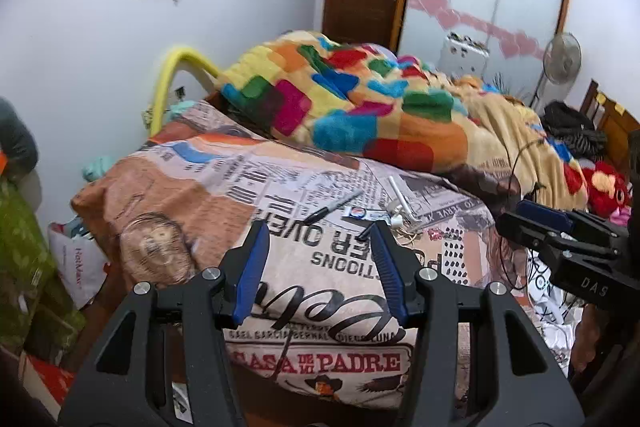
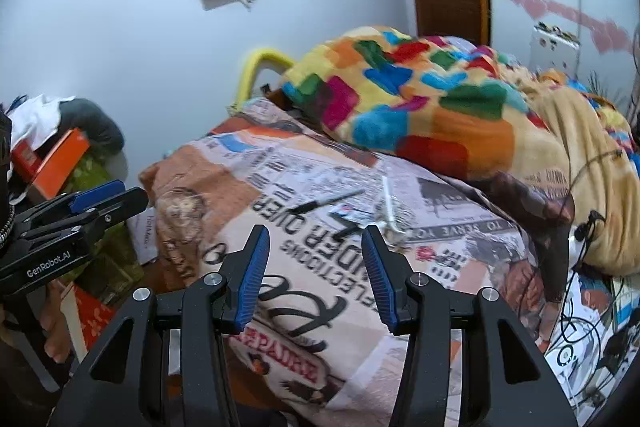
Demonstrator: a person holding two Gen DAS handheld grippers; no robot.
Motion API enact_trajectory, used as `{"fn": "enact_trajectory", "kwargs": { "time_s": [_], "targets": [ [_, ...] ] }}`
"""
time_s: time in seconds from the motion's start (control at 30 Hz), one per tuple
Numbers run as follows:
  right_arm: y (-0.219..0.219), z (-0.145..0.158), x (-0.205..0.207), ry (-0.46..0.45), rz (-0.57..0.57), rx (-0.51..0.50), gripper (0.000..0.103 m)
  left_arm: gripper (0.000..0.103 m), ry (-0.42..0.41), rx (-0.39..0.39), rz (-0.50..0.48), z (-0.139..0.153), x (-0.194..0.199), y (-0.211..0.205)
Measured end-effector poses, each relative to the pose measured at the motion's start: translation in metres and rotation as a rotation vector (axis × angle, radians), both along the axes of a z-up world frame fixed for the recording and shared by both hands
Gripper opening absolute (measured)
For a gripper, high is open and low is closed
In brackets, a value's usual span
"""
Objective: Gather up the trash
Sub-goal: 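Move both open tools back over the items on the bed, then grasp the black marker with the left tool while the right tool grasps the white comb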
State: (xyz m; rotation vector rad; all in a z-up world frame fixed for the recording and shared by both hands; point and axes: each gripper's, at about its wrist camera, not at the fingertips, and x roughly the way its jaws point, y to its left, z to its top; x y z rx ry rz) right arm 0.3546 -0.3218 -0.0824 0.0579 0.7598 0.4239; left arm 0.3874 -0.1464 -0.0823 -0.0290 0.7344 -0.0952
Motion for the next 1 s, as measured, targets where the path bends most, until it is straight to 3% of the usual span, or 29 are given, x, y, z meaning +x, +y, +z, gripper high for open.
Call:
{"fn": "enact_trajectory", "kwargs": {
  "time_s": [0.4,0.67,0.8,0.83,1.0],
  "targets": [
    [-0.04,-0.059,0.066,0.127,-0.071,0.038,0.045,0.052,0.152,0.044,-0.098,-0.083,0.098,-0.013],
    [-0.028,-0.093,0.101,0.154,-0.032,0.045,0.044,0.051,0.249,0.054,-0.154,-0.141,0.156,-0.005],
    [-0.01,-0.114,0.117,0.172,0.013,0.031,0.025,0.036,0.276,0.082,-0.187,-0.165,0.179,-0.005],
    [-0.007,-0.118,0.121,0.175,0.015,0.024,0.024,0.031,0.28,0.086,-0.194,-0.169,0.184,-0.005],
    [0.005,-0.136,0.135,0.161,-0.001,-0.051,0.02,0.026,0.276,0.109,-0.213,-0.187,0.207,-0.004]
  ]
}}
